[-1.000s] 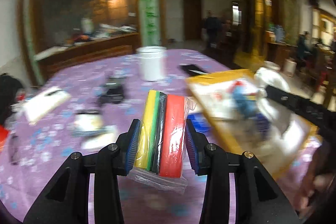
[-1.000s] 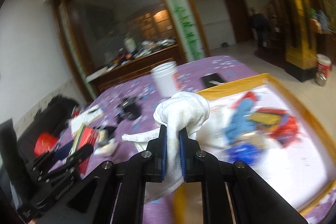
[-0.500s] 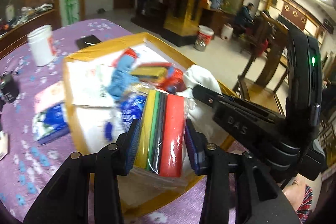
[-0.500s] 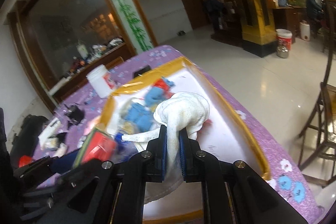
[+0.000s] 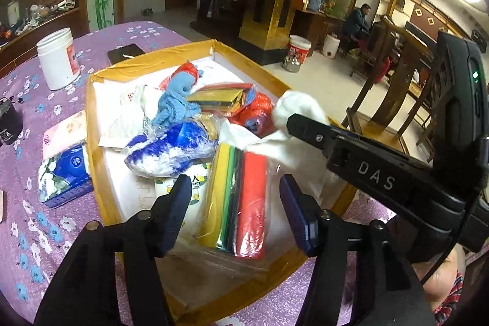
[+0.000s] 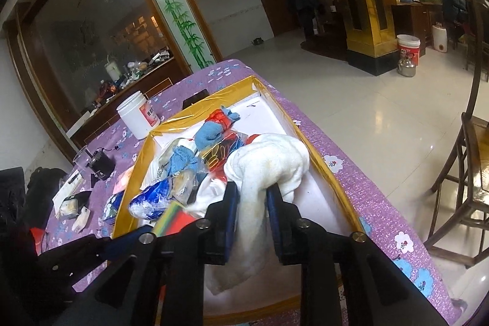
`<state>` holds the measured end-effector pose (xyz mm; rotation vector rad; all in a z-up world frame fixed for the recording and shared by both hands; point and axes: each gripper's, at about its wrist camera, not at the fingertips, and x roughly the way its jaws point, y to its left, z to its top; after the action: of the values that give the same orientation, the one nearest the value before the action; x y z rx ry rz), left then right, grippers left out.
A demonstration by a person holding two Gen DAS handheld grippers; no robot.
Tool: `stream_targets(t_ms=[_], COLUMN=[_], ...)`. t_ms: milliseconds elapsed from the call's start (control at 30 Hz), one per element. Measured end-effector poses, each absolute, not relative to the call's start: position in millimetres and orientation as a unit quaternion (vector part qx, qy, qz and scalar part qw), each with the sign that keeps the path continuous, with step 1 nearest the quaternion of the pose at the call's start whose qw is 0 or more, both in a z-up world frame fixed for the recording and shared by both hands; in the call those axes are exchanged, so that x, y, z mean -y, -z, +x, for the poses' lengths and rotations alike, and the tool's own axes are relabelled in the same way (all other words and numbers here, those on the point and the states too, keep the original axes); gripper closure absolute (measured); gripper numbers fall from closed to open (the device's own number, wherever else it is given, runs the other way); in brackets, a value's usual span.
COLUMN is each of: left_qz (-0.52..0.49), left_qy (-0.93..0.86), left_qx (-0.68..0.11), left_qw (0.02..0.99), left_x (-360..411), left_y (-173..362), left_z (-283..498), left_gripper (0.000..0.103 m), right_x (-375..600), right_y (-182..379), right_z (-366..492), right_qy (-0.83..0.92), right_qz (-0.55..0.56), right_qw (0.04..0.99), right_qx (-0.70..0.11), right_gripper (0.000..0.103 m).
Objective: Organize soft objects
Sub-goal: 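Open the left gripper over the tray while the right gripper releases the white cloth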
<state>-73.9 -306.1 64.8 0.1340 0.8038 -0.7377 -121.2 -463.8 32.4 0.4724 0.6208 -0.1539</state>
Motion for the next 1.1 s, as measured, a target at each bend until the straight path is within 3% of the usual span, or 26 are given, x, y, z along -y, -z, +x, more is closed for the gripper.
stream_targets(t_ms=[133, 567, 700, 1100], left_qz=[0.066, 0.057, 0.054, 0.011], left_qy=[0.352, 0.351, 0.342, 0.307], left_qx=[-0.374, -0.361, -0.360, -0.367], left_qw=[0.856, 0.862, 0.866, 0.878], left_x=[302.4, 277.4, 266.9, 213.3], left_y=[-69.8, -83.3, -84.9, -90.9], left_z=[-77.2, -79.9, -78.1, -65.1], left_gripper=[0.044, 0.044, 0.044, 0.044], right_x=[459.5, 459.9, 448.1, 416.3], right_y=[-37.7, -53.2, -56.8, -63.9], right_z=[-122.2, -134.1, -131.0, -121.1], right_qy=[0.076, 0.060, 0.047, 0.023], right_qz=[0.225, 0.242, 0.232, 0.209], right_qw=[0.924, 0.932, 0.935, 0.939], right_qx=[-0.298, -0.264, -0.265, -0.273], right_gripper=[0.064, 0.062, 0.053, 0.053])
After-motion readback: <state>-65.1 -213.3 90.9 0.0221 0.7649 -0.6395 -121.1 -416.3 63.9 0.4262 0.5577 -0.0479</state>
